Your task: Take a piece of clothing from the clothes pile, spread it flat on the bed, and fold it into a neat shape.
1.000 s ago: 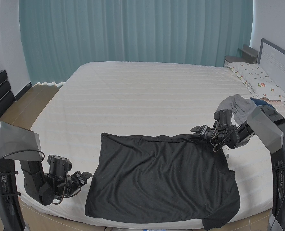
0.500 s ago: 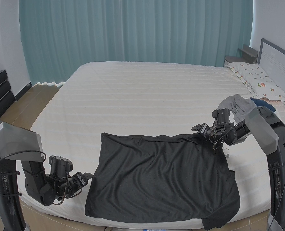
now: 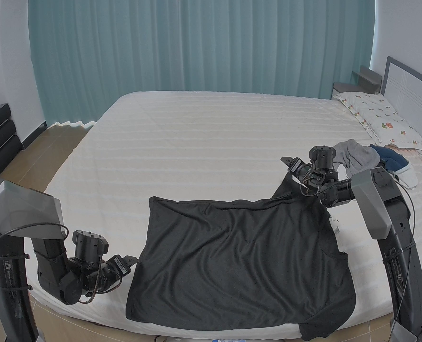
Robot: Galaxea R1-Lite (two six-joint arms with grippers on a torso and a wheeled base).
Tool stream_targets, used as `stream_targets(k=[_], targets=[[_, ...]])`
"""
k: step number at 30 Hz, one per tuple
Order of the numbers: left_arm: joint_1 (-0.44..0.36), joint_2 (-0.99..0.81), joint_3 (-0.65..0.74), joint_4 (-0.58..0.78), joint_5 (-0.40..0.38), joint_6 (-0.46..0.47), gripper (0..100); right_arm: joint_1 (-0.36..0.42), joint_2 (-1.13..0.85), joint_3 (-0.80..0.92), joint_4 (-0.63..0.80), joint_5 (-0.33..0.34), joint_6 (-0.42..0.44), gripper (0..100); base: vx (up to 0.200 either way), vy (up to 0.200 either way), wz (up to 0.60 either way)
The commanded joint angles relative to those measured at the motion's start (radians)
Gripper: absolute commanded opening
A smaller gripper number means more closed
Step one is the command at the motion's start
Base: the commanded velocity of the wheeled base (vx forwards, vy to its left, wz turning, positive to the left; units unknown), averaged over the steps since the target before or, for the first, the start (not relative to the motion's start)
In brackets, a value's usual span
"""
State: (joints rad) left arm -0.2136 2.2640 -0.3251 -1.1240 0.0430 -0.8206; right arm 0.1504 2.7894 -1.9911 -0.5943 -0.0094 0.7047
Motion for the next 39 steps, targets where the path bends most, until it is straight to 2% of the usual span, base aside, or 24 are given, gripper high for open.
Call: stream_targets(k=[1,7,12,20,27,28,33,39], targets=[[-0.001,0.002,0.001,0.000,0.003,-0.002,100,-0.005,0.053,-0.009,-0.035,-0.011,0.001,100,0.000,0.000,0.00],[0.000,0.002,-0.003,0.000,0.003,-0.002,100,-0.019,0.002,0.029,-0.001,-0.008,0.001,100,0.000,0.000,0.00],[0.000,0.000,-0.009,0.000,0.003,-0.018,100,-0.006,-0.048,0.132,0.005,0.040,0.002,100,0.000,0.000,0.00],[-0.001,0.002,-0.009,0.000,0.005,-0.022,100,0.037,-0.036,0.179,0.017,0.042,-0.028,100,0.000,0.000,0.00],[-0.001,0.002,-0.009,0.000,0.005,-0.022,100,0.037,-0.014,0.178,0.033,0.037,-0.057,100,0.000,0.000,0.00],[-0.001,0.002,-0.009,0.000,0.005,-0.020,100,0.038,-0.013,0.178,0.034,0.037,-0.057,0,0.000,0.000,0.00],[-0.001,0.002,-0.009,0.000,0.005,-0.020,100,0.044,0.002,0.163,0.100,0.034,-0.065,0,0.000,0.000,0.00],[-0.003,0.002,-0.008,0.000,0.005,-0.020,100,0.058,0.025,0.092,0.093,0.031,-0.056,0,0.000,0.000,0.00]])
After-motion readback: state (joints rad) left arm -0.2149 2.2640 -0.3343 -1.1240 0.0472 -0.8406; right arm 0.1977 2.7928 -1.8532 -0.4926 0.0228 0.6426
